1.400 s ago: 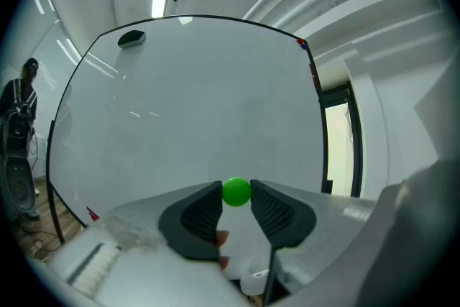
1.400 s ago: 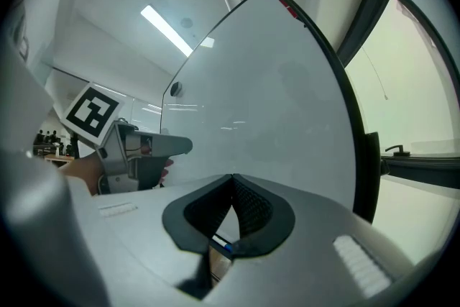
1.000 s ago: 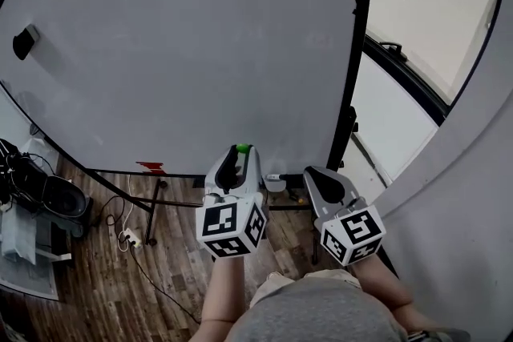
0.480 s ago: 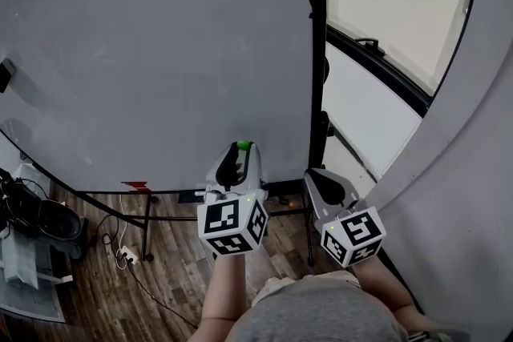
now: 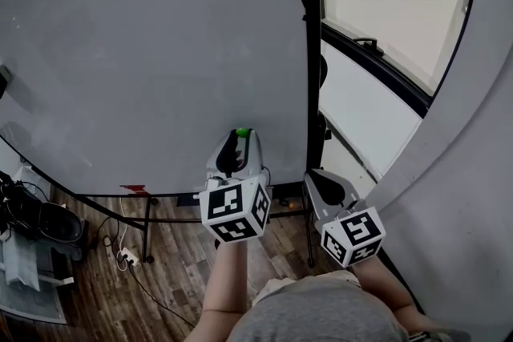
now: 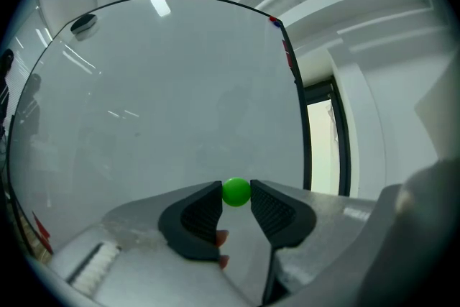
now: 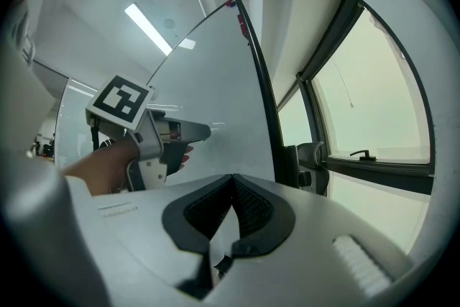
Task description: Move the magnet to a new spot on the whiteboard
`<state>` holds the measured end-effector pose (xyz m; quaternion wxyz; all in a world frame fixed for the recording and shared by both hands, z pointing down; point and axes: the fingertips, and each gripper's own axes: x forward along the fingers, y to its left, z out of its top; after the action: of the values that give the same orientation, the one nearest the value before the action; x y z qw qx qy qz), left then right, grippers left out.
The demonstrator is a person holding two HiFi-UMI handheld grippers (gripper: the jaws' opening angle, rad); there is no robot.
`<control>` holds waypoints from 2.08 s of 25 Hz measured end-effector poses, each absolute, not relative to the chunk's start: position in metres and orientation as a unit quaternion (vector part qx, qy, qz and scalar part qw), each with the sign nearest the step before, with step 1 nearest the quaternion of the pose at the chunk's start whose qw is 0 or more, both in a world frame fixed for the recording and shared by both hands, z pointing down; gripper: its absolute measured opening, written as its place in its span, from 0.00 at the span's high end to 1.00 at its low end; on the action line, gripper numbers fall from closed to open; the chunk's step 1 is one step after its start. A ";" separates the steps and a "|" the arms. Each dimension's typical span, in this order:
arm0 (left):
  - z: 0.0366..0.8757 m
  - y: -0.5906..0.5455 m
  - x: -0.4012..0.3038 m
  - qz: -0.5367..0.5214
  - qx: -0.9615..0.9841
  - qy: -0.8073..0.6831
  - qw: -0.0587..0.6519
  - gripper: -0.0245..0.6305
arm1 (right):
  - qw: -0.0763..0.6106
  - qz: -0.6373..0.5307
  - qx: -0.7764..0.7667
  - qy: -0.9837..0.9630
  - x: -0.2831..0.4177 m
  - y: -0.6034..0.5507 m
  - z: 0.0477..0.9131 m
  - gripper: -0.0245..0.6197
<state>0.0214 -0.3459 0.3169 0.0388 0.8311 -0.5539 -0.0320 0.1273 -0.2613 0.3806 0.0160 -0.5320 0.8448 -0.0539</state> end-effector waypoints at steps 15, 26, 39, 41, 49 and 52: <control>0.312 -0.369 0.026 -0.023 0.813 -0.582 0.017 0.76 | 0.016 -0.057 -0.527 0.848 0.131 -0.272 0.384 0.98; 0.312 -0.369 0.026 -0.025 0.811 -0.584 0.014 0.76 | 0.009 -0.054 -0.515 0.856 0.128 -0.273 0.386 0.98; 0.320 -0.343 0.022 -0.029 0.802 -0.597 0.021 0.74 | 0.000 -0.055 -0.470 0.881 0.121 -0.265 0.389 0.98; 0.324 -0.333 0.020 -0.030 0.800 -0.599 0.022 0.74 | -0.001 -0.058 -0.460 0.886 0.118 -0.263 0.391 0.98; 0.345 -0.285 0.002 -0.028 0.779 -0.625 0.037 0.89 | 0.004 -0.060 -0.424 0.904 0.104 -0.244 0.394 0.98; 0.356 -0.265 -0.006 -0.024 0.775 -0.630 0.047 0.96 | 0.008 -0.062 -0.414 0.908 0.097 -0.235 0.394 0.98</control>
<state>-0.0056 -0.2650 0.3564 0.0469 0.7750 -0.6297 -0.0243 0.0967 -0.2352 0.3939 0.0082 -0.4145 0.9079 -0.0625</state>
